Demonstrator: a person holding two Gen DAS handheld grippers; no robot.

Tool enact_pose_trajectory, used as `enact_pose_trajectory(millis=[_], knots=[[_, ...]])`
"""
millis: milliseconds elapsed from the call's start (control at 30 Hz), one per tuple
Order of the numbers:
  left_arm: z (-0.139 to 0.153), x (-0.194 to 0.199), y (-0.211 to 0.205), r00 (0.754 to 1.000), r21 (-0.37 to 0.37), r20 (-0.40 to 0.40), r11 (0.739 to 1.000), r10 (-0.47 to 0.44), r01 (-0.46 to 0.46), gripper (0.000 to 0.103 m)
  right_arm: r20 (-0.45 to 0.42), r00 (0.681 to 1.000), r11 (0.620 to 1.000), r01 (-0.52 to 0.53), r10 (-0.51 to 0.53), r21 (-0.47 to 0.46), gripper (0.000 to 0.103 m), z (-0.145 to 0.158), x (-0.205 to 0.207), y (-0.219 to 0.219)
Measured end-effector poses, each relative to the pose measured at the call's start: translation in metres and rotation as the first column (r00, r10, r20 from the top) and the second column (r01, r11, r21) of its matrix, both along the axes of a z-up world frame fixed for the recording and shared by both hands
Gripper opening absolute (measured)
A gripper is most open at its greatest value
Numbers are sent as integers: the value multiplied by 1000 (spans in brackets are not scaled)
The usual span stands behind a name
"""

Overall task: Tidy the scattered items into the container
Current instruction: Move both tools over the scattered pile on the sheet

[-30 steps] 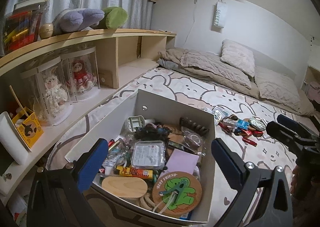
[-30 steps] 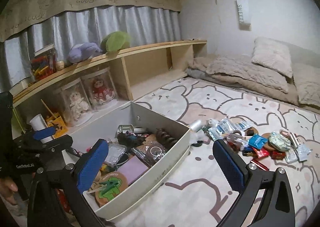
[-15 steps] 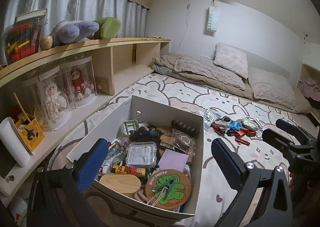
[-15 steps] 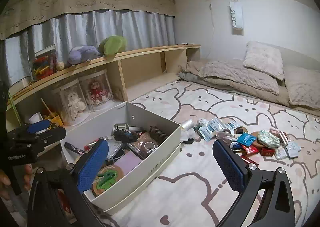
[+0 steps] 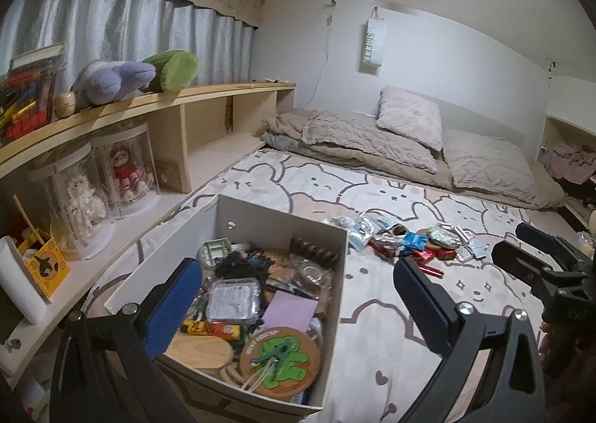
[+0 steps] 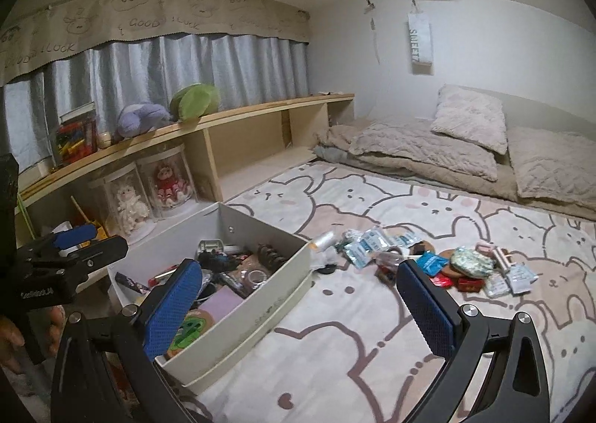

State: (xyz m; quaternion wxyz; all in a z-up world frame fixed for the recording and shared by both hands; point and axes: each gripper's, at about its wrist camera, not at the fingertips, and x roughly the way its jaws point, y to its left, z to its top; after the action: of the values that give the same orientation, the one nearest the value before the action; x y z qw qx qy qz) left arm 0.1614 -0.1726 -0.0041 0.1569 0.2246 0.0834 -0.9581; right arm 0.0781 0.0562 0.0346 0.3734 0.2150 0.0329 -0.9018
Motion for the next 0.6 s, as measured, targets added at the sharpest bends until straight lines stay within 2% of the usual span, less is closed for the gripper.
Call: enact_pose_trajectory(millis=[300,600], knots=[[7,-34,26,999,-5,-7,999,-53,53,103,-39,997,997,72,-72,10,103,11,-17,34],[11,-65,49,995,-5,-19,995,-100,100,103,-37,991,992,129,-129,-1,103,16,-38,68]])
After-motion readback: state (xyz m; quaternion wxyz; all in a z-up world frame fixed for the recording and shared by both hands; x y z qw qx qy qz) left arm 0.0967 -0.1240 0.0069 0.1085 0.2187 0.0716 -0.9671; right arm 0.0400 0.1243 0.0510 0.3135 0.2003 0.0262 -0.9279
